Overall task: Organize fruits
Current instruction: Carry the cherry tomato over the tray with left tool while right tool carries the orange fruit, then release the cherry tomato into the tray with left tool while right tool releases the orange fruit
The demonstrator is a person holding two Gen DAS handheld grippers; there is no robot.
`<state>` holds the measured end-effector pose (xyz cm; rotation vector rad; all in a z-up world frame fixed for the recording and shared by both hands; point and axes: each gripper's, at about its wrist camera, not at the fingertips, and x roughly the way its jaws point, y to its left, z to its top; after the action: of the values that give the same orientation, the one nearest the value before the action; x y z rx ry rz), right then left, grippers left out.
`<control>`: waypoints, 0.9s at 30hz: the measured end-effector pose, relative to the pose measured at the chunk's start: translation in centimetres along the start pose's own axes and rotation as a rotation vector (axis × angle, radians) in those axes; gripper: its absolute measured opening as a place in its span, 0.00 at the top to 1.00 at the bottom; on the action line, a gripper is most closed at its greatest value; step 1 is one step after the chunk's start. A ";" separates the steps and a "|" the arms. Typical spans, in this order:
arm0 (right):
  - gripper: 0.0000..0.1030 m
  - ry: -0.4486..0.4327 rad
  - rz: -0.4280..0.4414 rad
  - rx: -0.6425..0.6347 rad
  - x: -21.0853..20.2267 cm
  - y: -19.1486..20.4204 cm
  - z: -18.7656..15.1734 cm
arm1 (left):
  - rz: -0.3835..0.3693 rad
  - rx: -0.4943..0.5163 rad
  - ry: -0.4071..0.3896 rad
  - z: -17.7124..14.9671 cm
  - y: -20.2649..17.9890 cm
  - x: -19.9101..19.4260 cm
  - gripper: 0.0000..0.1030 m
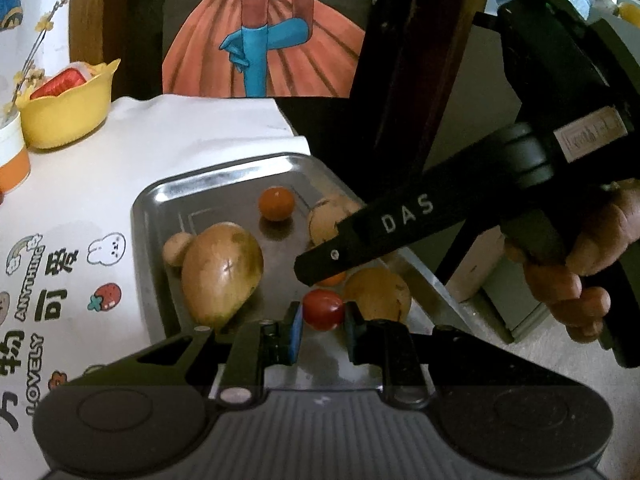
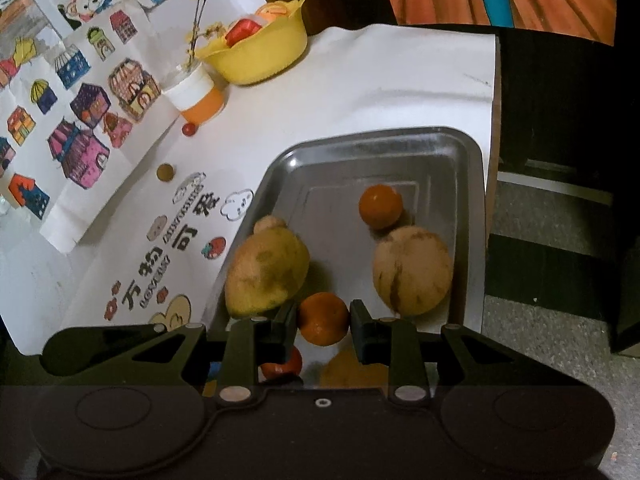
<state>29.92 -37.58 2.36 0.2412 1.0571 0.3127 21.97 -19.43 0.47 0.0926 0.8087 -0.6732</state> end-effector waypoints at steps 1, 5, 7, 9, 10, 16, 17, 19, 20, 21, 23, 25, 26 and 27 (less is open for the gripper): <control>0.71 0.002 -0.002 -0.003 0.1 0.0 -0.1 | 0.001 -0.006 0.004 -0.1 0.0 0.0 0.77; 0.71 -0.004 -0.012 -0.018 0.4 0.2 -0.2 | 0.015 -0.019 0.019 -0.3 0.0 0.3 0.77; 0.71 -0.006 -0.019 -0.020 0.5 0.1 -0.3 | 0.023 -0.023 0.026 -0.4 -0.1 0.4 0.77; 0.71 -0.010 -0.029 -0.024 0.7 0.1 -0.4 | 0.032 -0.028 0.036 -0.5 -0.1 0.5 0.77; 0.71 -0.011 -0.032 -0.026 0.8 0.1 -0.4 | 0.039 -0.029 0.043 -0.5 -0.1 0.6 0.77; 0.71 -0.012 -0.044 -0.031 1.1 0.1 -0.4 | 0.053 -0.022 0.061 -0.5 -0.2 0.7 0.77; 0.71 -0.011 -0.045 -0.030 1.1 0.0 -0.4 | 0.053 -0.025 0.062 -0.5 -0.2 0.7 0.77; 0.71 -0.010 -0.047 -0.028 1.2 -0.1 -0.4 | 0.054 -0.027 0.064 -0.5 -0.2 0.8 0.77; 0.71 -0.009 -0.048 -0.028 1.2 -0.1 -0.4 | 0.053 -0.026 0.063 -0.5 -0.2 0.8 0.77; 0.71 -0.009 -0.049 -0.028 1.2 -0.1 -0.4 | 0.054 -0.025 0.063 -0.5 -0.2 0.8 0.77; 0.71 -0.009 -0.049 -0.026 1.3 -0.2 -0.4 | 0.057 -0.023 0.063 -0.5 -0.2 0.8 0.77; 0.71 -0.009 -0.048 -0.025 1.2 -0.1 -0.4 | 0.055 -0.022 0.061 -0.4 -0.2 0.6 0.77; 0.70 -0.010 -0.048 -0.024 1.2 -0.1 -0.5 | 0.054 -0.021 0.059 -0.4 -0.3 0.6 0.76; 0.70 -0.011 -0.048 -0.024 1.1 -0.1 -0.5 | 0.053 -0.022 0.058 -0.4 -0.3 0.5 0.75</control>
<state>29.98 -37.22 1.17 0.1951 1.0466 0.2807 21.76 -19.81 -0.14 0.1140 0.8658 -0.6141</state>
